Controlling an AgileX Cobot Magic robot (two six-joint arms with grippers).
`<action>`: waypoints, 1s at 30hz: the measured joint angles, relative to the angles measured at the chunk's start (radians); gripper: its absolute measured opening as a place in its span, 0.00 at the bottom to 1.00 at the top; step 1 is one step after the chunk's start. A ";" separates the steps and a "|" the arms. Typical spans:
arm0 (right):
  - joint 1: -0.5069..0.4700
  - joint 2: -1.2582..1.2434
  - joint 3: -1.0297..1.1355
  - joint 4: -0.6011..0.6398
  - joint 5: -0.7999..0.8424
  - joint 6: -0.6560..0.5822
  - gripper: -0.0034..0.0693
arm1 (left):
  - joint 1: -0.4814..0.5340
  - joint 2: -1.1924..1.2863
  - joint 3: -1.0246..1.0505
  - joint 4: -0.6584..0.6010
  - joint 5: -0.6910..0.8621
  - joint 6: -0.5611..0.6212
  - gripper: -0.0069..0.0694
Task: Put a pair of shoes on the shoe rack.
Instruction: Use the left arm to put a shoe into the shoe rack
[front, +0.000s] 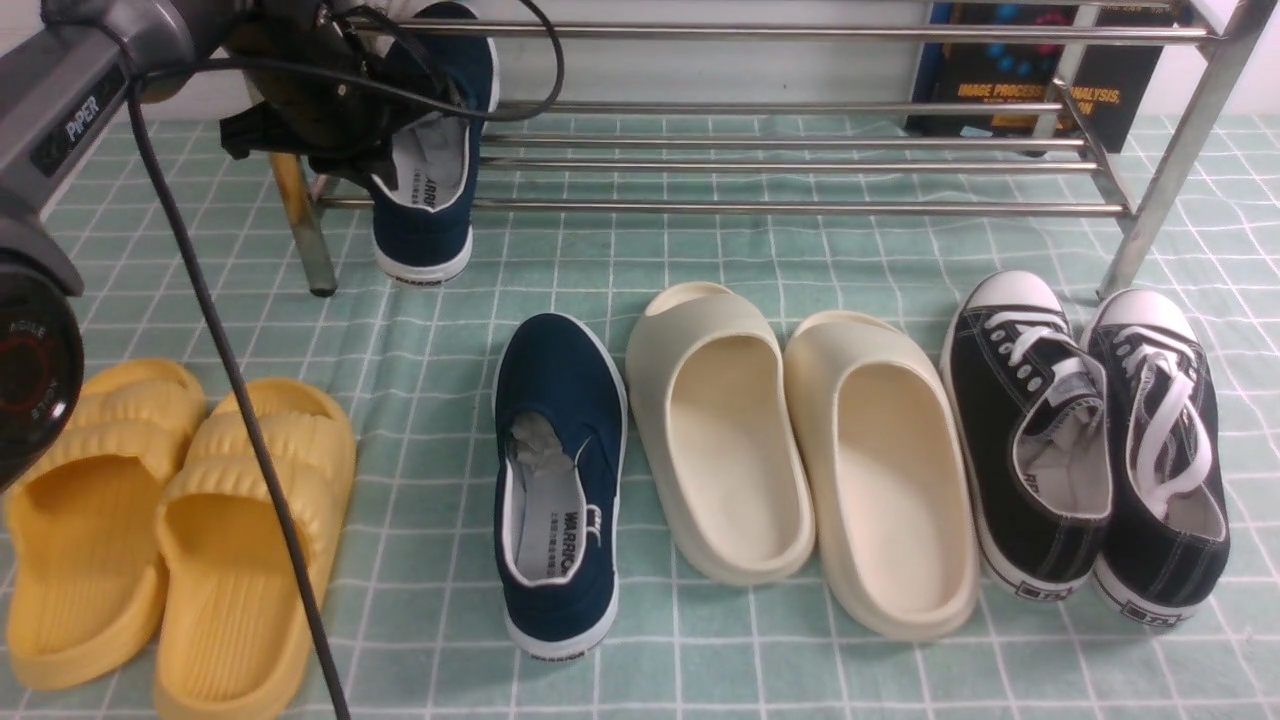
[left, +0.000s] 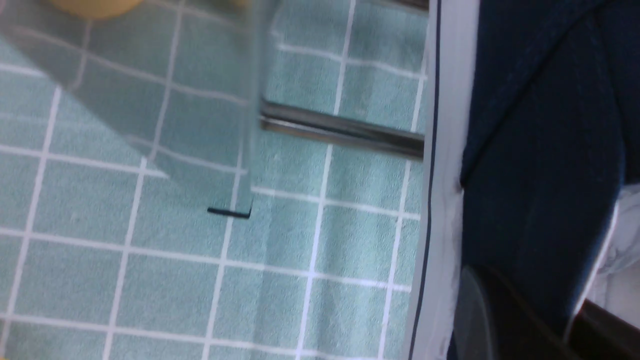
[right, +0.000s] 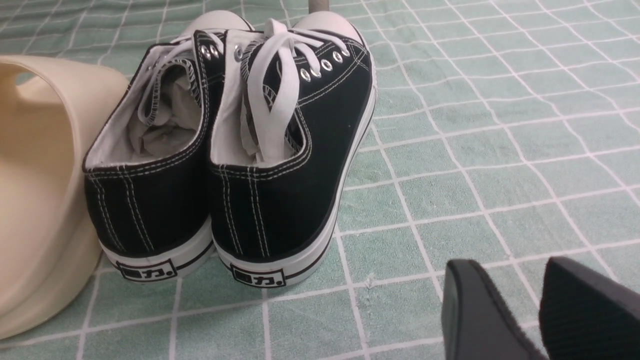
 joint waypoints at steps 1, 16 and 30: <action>0.000 0.000 0.000 0.000 0.000 0.000 0.38 | 0.000 0.000 0.000 0.000 -0.003 0.000 0.11; 0.000 0.000 0.000 0.000 0.000 0.000 0.38 | 0.000 0.021 -0.010 0.011 0.004 -0.008 0.41; 0.000 0.000 0.000 0.000 0.000 0.000 0.38 | 0.000 -0.019 -0.012 0.040 0.105 0.004 0.47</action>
